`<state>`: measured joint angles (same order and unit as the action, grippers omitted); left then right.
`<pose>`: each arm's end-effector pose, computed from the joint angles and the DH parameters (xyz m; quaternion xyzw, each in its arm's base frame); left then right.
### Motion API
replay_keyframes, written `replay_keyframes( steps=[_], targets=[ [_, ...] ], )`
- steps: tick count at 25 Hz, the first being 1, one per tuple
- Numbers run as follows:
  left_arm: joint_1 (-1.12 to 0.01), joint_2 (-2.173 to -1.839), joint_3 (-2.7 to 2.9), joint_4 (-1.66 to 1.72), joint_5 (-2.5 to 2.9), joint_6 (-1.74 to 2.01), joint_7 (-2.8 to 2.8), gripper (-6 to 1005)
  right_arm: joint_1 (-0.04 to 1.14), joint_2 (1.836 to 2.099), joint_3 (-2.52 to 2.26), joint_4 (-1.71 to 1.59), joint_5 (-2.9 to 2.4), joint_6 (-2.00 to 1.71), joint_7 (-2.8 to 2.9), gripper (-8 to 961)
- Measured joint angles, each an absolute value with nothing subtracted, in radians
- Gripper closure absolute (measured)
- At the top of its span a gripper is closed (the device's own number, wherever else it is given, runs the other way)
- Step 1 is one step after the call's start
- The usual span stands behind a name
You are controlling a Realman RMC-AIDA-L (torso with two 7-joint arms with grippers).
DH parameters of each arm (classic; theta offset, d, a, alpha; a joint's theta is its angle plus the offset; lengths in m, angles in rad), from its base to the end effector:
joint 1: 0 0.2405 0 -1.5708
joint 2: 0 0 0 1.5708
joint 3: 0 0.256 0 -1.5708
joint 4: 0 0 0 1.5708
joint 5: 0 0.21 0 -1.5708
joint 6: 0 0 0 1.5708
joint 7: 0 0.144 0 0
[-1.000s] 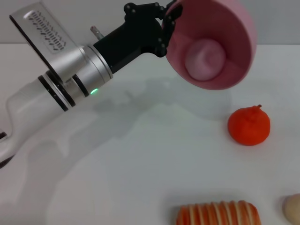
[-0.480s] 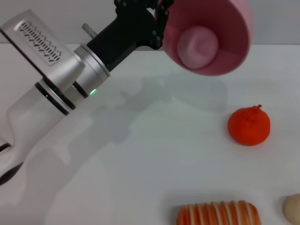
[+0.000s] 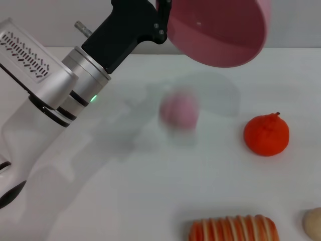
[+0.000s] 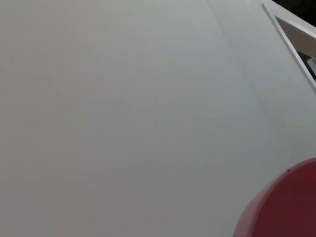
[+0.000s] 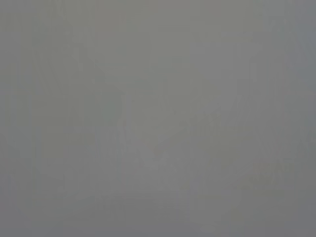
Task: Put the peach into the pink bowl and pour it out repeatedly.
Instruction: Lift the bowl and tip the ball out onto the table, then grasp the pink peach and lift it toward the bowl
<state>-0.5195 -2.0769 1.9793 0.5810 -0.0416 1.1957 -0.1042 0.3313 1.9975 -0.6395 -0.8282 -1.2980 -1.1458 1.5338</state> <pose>-0.1469 0.3573 -0.0390 -0.7749 0.0675 -0.4501 0.4387 0.3189 0.3572 0.1637 -0.6973 0.3176 0.4284 0.4790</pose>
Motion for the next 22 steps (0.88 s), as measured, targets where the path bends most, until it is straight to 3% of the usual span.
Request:
replay_keyframes(
  steps=[9, 22],
  targets=[
    [-0.535, -2.074, 1.977, 0.596, -0.057, 1.107, -0.139, 954, 0.338, 1.995, -0.64, -0.808, -1.298, -1.145, 1.534, 534],
    [-0.697, -2.053, 1.905, 0.729, 0.007, 0.333, -0.44, 954, 0.351, 1.993, -0.65, -0.803, -1.311, -1.152, 1.519, 533]
  ],
)
